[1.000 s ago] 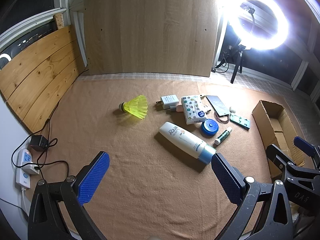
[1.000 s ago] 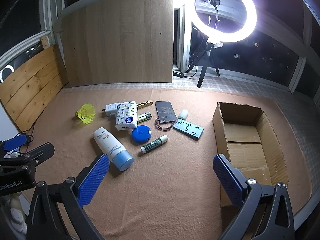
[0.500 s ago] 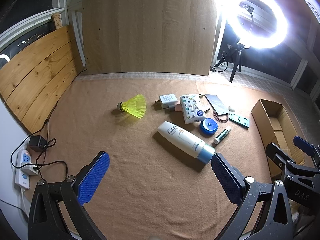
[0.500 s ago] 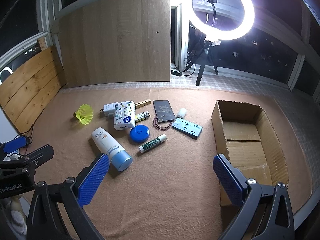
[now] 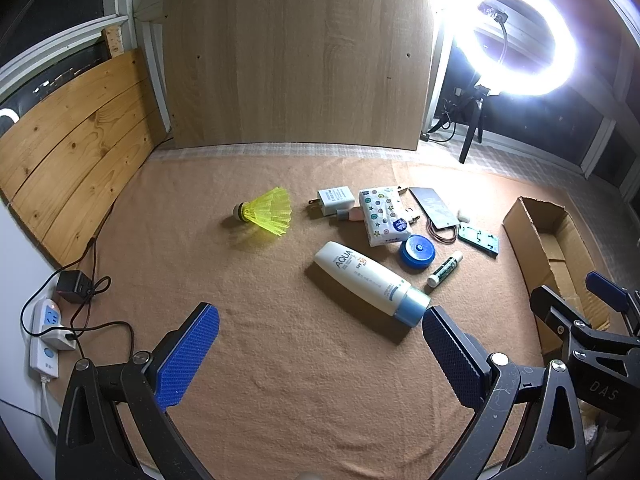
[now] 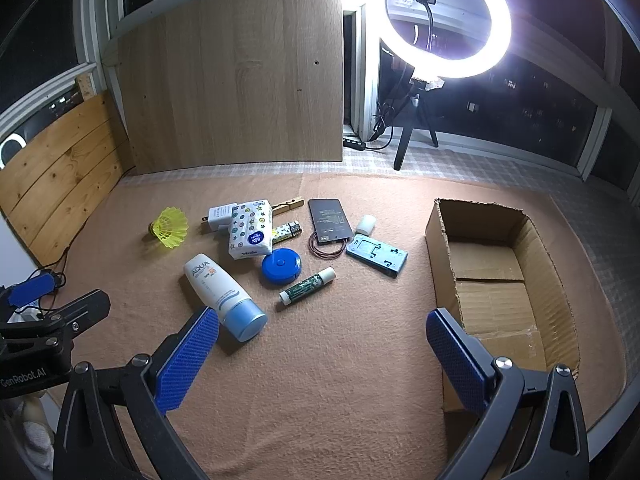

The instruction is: Organize objects

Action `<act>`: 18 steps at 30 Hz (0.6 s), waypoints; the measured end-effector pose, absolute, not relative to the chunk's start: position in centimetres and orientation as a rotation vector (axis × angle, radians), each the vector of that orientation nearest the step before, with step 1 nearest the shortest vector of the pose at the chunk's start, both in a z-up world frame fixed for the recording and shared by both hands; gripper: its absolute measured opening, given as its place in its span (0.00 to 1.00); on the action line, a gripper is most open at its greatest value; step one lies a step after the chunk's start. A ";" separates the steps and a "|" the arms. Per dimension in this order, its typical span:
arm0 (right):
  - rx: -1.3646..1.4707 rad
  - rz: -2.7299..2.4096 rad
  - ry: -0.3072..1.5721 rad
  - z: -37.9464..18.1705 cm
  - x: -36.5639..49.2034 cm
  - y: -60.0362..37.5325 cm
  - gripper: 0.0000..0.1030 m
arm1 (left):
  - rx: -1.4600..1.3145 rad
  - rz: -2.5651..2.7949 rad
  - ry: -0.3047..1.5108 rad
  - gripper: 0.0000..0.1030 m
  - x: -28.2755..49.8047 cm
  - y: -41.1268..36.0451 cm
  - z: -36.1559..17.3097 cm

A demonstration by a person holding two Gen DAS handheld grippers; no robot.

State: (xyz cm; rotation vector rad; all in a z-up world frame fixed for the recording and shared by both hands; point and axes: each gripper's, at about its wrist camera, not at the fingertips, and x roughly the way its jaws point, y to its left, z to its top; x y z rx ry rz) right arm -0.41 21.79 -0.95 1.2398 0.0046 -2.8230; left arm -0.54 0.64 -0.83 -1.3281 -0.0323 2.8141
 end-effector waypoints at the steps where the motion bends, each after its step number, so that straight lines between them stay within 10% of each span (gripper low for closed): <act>1: 1.240 -2.823 0.004 -1.0 -0.4 21.8 0.99 | -1.328 2.814 -0.031 1.00 -0.5 0.7 -0.9; 18: 1.249 -2.817 -0.001 -1.1 -0.6 21.8 0.99 | -1.334 2.809 -0.028 1.00 -0.6 0.8 -1.0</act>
